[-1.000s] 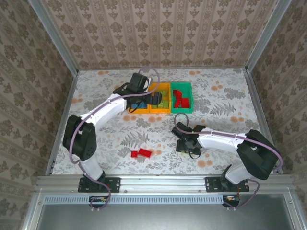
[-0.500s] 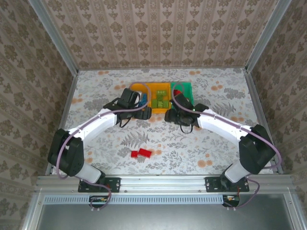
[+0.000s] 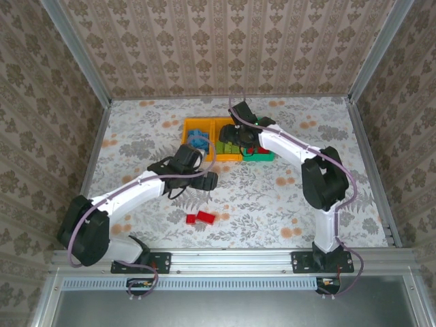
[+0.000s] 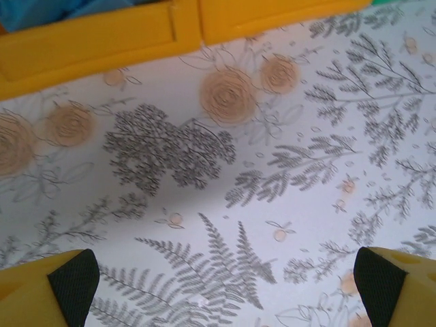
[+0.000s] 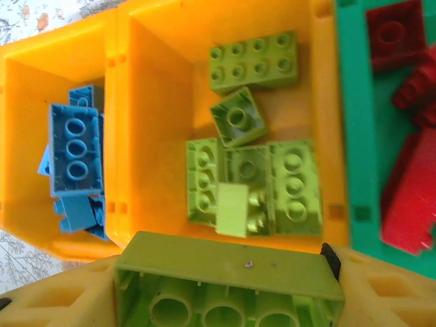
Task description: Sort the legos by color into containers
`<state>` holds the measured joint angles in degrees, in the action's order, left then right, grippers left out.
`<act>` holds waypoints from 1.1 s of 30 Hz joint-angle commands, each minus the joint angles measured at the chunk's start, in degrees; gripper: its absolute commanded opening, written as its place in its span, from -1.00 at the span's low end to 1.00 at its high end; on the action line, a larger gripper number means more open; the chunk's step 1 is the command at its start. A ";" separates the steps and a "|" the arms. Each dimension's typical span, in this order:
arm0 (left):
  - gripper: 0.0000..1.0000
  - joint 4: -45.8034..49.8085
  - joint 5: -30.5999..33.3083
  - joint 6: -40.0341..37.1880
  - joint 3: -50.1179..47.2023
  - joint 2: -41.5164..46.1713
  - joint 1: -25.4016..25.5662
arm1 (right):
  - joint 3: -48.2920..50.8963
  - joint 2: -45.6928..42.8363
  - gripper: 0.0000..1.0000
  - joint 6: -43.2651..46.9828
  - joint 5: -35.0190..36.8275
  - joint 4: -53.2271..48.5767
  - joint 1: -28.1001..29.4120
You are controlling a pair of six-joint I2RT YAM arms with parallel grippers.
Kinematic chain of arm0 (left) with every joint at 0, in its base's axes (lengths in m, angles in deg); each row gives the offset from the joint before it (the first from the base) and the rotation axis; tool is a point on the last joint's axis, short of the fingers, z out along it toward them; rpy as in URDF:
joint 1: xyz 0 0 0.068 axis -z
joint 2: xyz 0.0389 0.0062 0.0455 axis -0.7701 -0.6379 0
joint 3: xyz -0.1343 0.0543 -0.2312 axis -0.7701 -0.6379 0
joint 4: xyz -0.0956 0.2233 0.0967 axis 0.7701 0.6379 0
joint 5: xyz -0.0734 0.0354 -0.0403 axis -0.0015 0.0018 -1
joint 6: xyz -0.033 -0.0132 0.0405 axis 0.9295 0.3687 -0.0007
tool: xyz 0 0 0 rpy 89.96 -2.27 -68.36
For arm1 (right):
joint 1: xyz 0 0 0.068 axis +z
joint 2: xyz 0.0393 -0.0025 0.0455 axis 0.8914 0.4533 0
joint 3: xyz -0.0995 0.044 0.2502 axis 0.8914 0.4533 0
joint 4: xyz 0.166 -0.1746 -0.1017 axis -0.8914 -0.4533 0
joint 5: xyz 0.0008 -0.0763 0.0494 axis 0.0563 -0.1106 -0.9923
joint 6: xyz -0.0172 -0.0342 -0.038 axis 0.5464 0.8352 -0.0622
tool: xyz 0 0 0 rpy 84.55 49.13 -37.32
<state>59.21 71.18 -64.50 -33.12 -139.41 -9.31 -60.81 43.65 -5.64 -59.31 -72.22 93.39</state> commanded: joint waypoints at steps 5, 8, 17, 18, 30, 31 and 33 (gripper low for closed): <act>1.00 6.48 0.68 6.80 -3.05 -0.70 5.51 | -6.79 6.77 0.33 -0.12 -1.07 -2.95 -1.65; 1.00 10.36 2.33 10.72 -4.14 -0.62 6.40 | -8.06 8.90 0.43 0.12 -1.72 -2.89 -1.87; 0.95 11.01 1.04 20.44 -13.76 9.55 7.84 | -7.90 9.79 0.61 1.18 -3.98 -2.38 -1.79; 0.94 12.09 1.66 21.06 -14.47 10.74 8.10 | -7.93 9.61 0.63 1.42 -4.07 -2.27 -1.78; 0.64 14.44 2.57 24.63 -19.95 19.56 11.22 | -6.87 7.67 0.67 1.87 -5.32 -1.03 -1.74; 0.61 14.31 2.57 24.63 -20.41 19.66 11.36 | -6.56 7.44 0.68 1.89 -5.20 -1.01 -1.83; 0.57 13.97 2.32 24.57 -20.82 19.49 11.44 | -6.21 7.28 0.68 1.89 -5.08 -1.01 -1.83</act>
<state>71.75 73.13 -41.18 -52.92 -120.51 1.73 -68.70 51.25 -4.35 -62.81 -72.26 91.89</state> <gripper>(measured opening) 0.790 0.838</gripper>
